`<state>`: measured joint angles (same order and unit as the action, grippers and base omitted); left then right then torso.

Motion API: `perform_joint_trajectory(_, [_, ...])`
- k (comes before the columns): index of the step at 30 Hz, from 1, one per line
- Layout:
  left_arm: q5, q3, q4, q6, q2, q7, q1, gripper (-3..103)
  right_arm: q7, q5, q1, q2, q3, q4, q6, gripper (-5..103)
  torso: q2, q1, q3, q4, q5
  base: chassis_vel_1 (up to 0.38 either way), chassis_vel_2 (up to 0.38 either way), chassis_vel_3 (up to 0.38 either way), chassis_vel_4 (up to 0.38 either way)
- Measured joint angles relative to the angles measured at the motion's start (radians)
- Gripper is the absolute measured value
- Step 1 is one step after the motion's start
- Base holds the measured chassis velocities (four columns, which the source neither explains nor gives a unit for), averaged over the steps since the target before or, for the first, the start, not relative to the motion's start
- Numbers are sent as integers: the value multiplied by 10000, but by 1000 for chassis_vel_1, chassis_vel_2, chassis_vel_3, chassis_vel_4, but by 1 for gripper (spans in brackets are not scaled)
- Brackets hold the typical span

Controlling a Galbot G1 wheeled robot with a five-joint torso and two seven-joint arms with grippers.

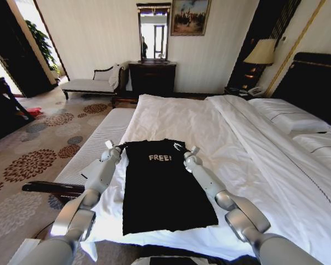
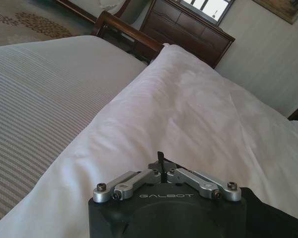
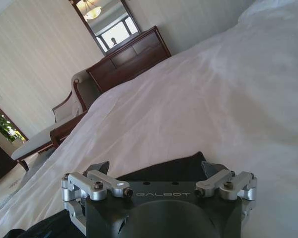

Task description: Fold the clothes on the bed.

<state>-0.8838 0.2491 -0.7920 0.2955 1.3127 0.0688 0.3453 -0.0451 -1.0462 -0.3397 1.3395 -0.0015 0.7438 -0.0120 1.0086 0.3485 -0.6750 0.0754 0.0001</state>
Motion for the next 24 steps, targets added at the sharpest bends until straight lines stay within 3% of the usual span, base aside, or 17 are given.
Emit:
perform_joint_trajectory(12, [-107, -490, -386, 33, 133, 38, -4, 0, 542, 1728, 1260, 402, 860, -3038, -257, 100, 0, 0, -1, -2, 2, 0, 0, 0, 0])
perform_joint_trajectory(20, [-107, -702, -408, 36, 331, 19, -80, 0, 676, 1163, 1541, 444, 1327, -3617, 110, 100, 0, -2, 0, 0, 0, 0, 0, 0, 0])
perform_joint_trajectory(24, [-86, -749, -439, 38, 337, 17, -80, 0, 1127, 464, 1428, 379, 1338, -3375, 574, 100, 1, -2, 0, -2, 0, 0, 0, 0, 0])
